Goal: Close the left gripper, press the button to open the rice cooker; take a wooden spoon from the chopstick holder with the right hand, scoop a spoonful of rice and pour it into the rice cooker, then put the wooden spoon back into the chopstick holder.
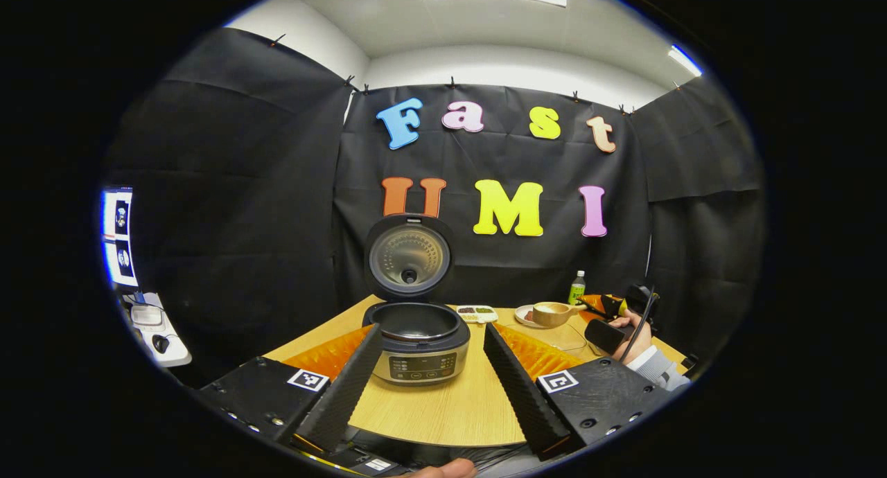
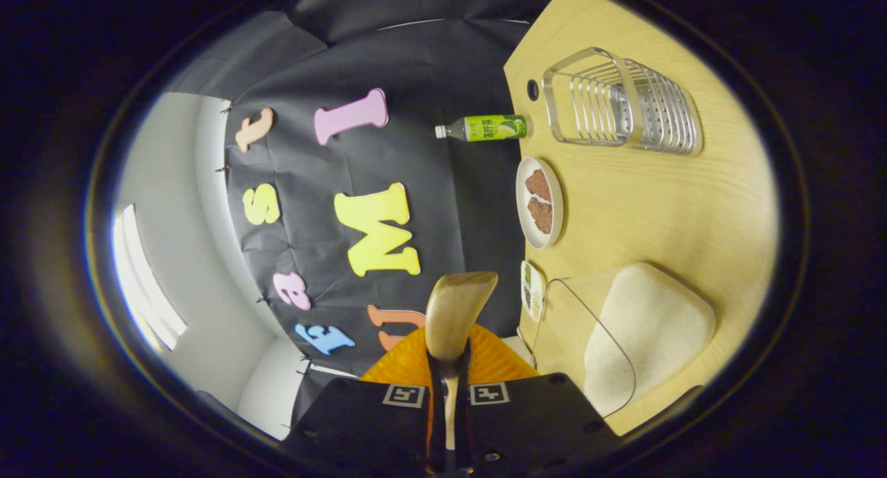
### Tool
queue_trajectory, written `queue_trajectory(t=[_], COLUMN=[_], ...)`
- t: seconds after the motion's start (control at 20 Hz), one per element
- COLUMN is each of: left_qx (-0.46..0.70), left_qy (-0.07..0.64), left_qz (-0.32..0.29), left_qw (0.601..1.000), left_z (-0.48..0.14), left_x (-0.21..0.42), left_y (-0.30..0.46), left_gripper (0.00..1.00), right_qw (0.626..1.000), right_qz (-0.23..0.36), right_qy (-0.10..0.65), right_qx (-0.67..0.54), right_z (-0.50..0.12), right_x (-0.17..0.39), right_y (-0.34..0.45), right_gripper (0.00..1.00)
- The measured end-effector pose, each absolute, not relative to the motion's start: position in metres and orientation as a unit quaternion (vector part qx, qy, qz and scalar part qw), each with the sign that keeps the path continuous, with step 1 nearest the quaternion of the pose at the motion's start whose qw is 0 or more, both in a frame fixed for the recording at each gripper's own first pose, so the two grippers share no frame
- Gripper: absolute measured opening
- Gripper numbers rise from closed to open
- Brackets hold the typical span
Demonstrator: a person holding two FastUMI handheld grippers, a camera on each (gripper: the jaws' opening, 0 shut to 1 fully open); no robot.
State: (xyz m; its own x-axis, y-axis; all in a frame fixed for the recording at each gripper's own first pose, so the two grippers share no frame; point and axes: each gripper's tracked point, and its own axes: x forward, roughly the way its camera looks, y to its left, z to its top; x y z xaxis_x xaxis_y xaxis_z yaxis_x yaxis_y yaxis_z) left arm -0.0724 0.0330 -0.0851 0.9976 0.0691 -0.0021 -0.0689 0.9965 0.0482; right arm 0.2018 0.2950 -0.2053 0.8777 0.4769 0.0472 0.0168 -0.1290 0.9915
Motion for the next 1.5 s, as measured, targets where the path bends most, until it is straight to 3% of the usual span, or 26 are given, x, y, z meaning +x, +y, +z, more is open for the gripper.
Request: queue_trajectory(t=[0.2,0.5,1.0,1.5], left_qx=[0.034,0.044,0.043,0.036], left_qy=[0.004,-0.009,-0.025,-0.027], left_qz=[0.046,0.043,0.056,0.080], left_qw=[0.998,0.998,0.997,0.996], left_z=[-0.073,-0.052,-0.039,-0.047], left_x=[-0.071,-0.088,-0.122,-0.142], left_y=[0.047,0.055,0.082,0.107], left_gripper=[0.94,0.94,0.94,0.94], right_qw=[0.632,0.654,0.733,0.838], right_qz=[0.192,0.209,0.238,0.258], right_qy=[0.168,0.177,0.169,0.115], right_qx=[0.732,0.705,0.614,0.467], right_z=[-0.183,-0.148,-0.095,-0.066], right_x=[0.199,0.193,0.191,0.176], right_y=[0.317,0.376,0.460,0.498], right_gripper=[0.10,0.10,0.10,0.10])
